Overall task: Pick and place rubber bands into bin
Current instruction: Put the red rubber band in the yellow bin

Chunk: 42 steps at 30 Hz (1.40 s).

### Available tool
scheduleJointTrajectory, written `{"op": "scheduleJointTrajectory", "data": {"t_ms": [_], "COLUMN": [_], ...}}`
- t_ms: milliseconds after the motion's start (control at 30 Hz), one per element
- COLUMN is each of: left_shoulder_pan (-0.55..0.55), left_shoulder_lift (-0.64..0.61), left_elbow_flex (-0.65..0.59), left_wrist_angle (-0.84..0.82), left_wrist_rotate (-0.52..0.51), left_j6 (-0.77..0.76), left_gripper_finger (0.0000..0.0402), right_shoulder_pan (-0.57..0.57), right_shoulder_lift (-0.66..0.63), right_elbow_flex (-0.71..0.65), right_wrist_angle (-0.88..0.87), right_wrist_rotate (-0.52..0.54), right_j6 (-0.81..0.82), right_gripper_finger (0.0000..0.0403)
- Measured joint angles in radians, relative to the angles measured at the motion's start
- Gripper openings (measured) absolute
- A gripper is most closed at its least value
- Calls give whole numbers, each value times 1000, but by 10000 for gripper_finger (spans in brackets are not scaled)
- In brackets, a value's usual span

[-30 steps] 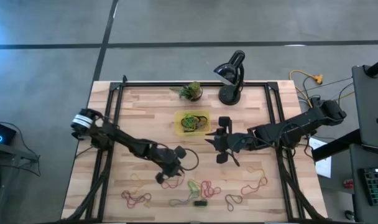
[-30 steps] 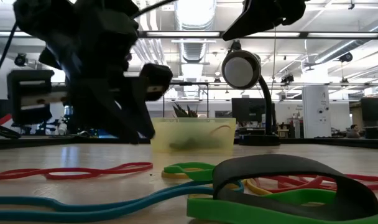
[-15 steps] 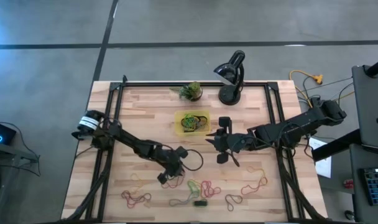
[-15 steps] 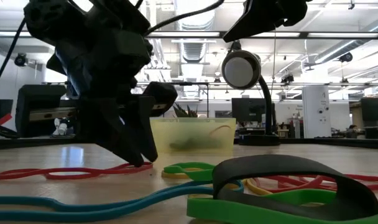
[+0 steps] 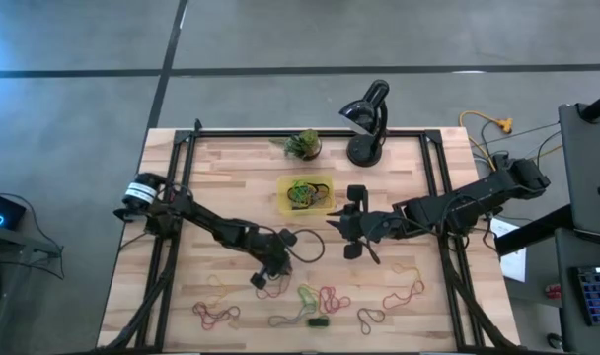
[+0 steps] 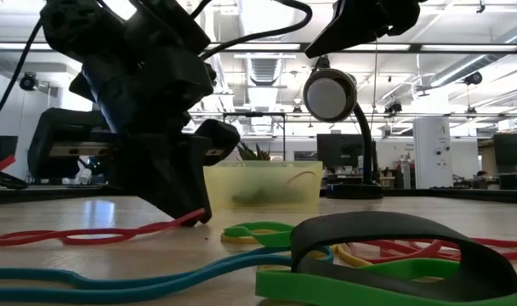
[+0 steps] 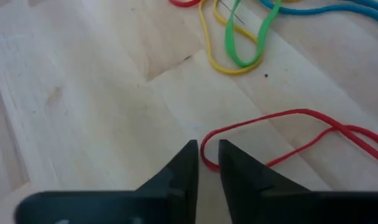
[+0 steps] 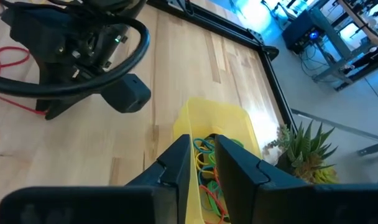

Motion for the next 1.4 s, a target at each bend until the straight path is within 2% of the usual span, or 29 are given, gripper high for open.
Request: {"op": "scheduleJointTrajectory", "data": {"t_ms": [133, 433, 633, 733, 900, 1200, 1400], "left_shoulder_pan": [0, 0, -6, -23, -51, -53, -48], "left_shoulder_lift": [0, -1, -47, -92, -179, -289, -356], "left_elbow_flex": [-2, -4, -10, -14, -15, -16, -15], "left_wrist_angle": [-6, -8, -38, -77, -151, -202, -190], "left_wrist_rotate": [3, -5, -36, -109, -309, -503, -604], "left_j6": [36, 60, 61, 60, 52, 61, 129], "left_gripper_finger": [6, 0, 0, 0, 0, 0, 0], "right_shoulder_pan": [0, 0, 0, 0, 0, 0, 0], "right_shoulder_lift": [0, 0, 0, 0, 0, 1, 1], "right_elbow_flex": [0, 0, 0, 0, 0, 0, 0], "right_wrist_angle": [0, 0, -2, -5, -7, -7, -8], "right_wrist_rotate": [0, 0, 0, 0, 0, 0, 0], "right_j6": [2, 2, -2, -3, -5, -5, -5], "right_gripper_finger": [70, 68, 63, 63, 64, 62, 61]}}
